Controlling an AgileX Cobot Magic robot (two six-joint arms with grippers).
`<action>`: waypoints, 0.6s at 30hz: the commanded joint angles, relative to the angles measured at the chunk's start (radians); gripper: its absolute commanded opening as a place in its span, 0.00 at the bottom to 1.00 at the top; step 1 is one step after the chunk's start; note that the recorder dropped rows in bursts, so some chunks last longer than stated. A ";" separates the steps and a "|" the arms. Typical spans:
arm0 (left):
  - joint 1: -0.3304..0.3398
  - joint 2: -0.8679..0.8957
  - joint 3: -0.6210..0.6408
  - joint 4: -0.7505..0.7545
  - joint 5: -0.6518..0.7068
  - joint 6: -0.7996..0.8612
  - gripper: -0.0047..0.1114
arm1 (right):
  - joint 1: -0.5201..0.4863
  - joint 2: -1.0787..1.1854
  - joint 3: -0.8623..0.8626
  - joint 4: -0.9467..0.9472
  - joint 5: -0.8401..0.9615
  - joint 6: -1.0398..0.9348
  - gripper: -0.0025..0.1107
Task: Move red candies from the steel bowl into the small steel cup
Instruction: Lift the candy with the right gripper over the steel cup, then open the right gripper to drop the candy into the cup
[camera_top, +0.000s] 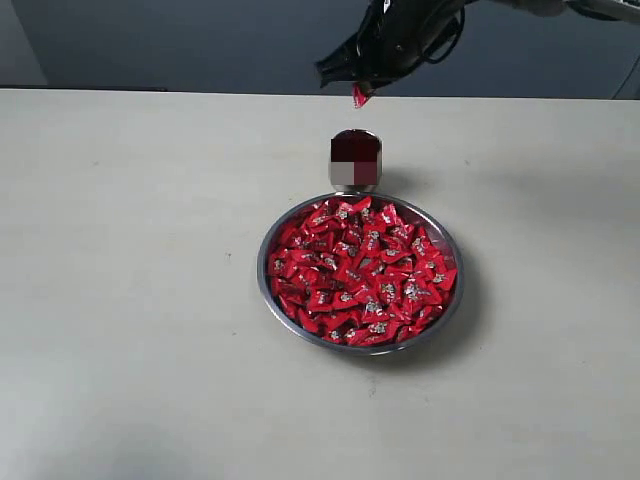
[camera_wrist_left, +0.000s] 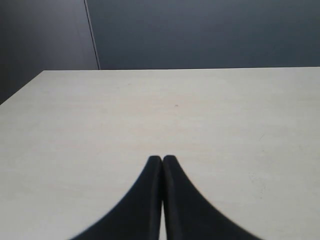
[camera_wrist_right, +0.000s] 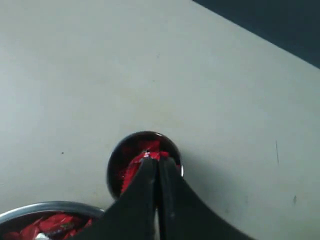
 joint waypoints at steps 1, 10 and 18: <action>0.001 -0.004 0.004 0.001 -0.002 -0.003 0.04 | -0.017 0.065 -0.065 -0.008 0.046 0.005 0.01; 0.001 -0.004 0.004 0.001 -0.002 -0.003 0.04 | -0.017 0.136 -0.079 0.026 0.044 -0.001 0.01; 0.001 -0.004 0.004 0.001 -0.002 -0.003 0.04 | -0.017 0.152 -0.079 0.026 0.018 -0.006 0.01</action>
